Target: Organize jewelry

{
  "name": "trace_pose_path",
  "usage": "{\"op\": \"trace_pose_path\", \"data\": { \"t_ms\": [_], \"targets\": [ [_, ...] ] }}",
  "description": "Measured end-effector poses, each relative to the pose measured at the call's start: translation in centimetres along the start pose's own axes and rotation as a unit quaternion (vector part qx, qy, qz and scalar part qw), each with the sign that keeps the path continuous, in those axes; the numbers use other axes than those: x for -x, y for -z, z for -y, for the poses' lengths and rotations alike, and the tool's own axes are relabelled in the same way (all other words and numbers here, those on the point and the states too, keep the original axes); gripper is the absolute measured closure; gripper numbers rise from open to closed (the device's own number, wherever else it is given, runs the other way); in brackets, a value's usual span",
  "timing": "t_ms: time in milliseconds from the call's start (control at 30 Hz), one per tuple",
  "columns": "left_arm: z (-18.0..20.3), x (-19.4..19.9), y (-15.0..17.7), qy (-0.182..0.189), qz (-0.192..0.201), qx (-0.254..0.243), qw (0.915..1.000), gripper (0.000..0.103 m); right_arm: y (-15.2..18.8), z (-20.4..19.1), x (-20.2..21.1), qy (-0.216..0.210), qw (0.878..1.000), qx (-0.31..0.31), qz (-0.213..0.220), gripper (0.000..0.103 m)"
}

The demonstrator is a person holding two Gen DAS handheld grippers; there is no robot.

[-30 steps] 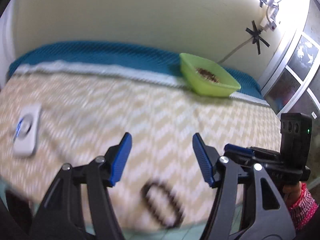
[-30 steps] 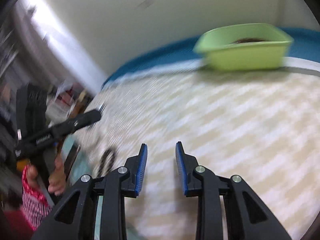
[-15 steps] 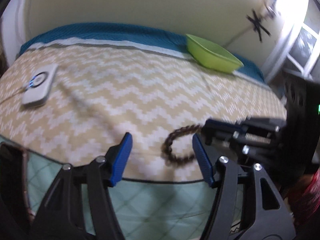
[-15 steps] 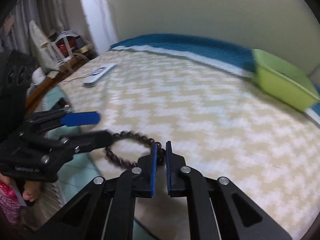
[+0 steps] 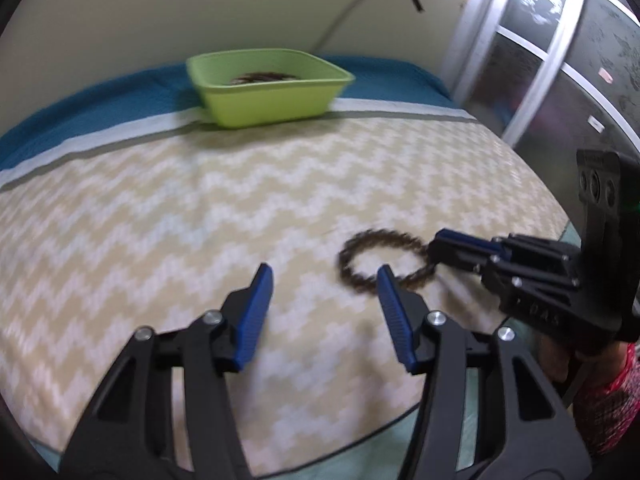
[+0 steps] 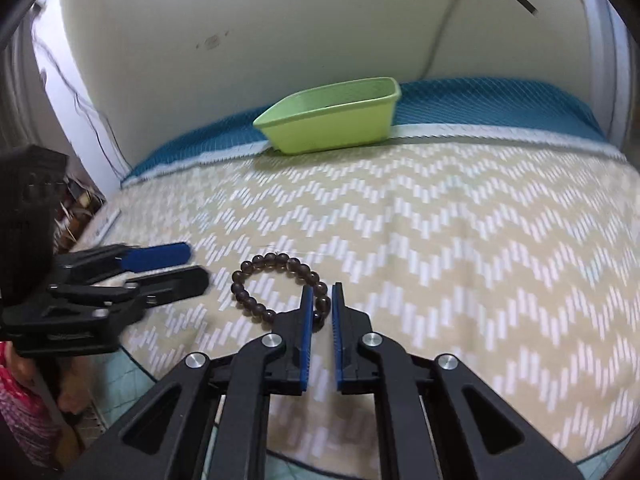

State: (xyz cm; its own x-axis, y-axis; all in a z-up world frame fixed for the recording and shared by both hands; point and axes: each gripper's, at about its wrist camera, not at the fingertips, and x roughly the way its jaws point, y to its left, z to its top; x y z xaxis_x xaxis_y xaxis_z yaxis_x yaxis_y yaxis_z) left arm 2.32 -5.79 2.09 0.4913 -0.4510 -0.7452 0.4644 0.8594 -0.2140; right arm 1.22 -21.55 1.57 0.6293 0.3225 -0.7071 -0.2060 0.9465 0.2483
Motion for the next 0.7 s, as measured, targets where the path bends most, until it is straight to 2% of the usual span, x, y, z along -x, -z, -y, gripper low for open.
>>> {"op": "trace_pose_path", "data": {
  "t_ms": [100, 133, 233, 300, 333, 400, 600, 700],
  "targets": [
    [1.1, -1.9, -0.6, -0.005, -0.026, -0.016, 0.9995, 0.068, 0.0, 0.4, 0.2, 0.003, 1.0, -0.019, 0.0, 0.103],
    [1.2, -2.4, -0.6, -0.008, -0.031, -0.017, 0.9993, 0.068, 0.0, 0.5, 0.2, -0.001, 1.0, -0.019, 0.0, 0.103],
    [1.1, -2.6, -0.8, -0.01, -0.031, -0.014, 0.9994, 0.076, -0.1, -0.8, -0.1, -0.002, 1.0, 0.003, -0.003, 0.103],
    [0.9, -2.7, -0.7, -0.002, -0.033, -0.01, 0.9994, 0.09, -0.3, -1.8, -0.3, 0.003, 1.0, 0.028, -0.003, 0.103],
    [0.8, -2.7, -0.6, -0.005, -0.032, -0.01, 0.9994, 0.093, -0.5, -2.2, -0.5, 0.01, 0.999, 0.037, -0.005, 0.103],
    [0.6, -2.7, -0.6, -0.001, -0.032, -0.007, 0.9995, 0.093, -0.7, -2.7, -1.1, 0.018, 0.999, 0.049, -0.009, 0.103],
    [-0.5, -2.0, -1.2, 0.021, -0.04, 0.028, 0.9986, 0.093, -1.6, -2.3, -0.1, -0.005, 1.0, 0.027, 0.012, 0.102],
    [-0.2, -2.1, -1.1, 0.029, -0.038, 0.029, 0.9985, 0.093, -1.7, -2.6, -0.1, 0.003, 0.999, 0.035, 0.014, 0.083]
  ]
}}
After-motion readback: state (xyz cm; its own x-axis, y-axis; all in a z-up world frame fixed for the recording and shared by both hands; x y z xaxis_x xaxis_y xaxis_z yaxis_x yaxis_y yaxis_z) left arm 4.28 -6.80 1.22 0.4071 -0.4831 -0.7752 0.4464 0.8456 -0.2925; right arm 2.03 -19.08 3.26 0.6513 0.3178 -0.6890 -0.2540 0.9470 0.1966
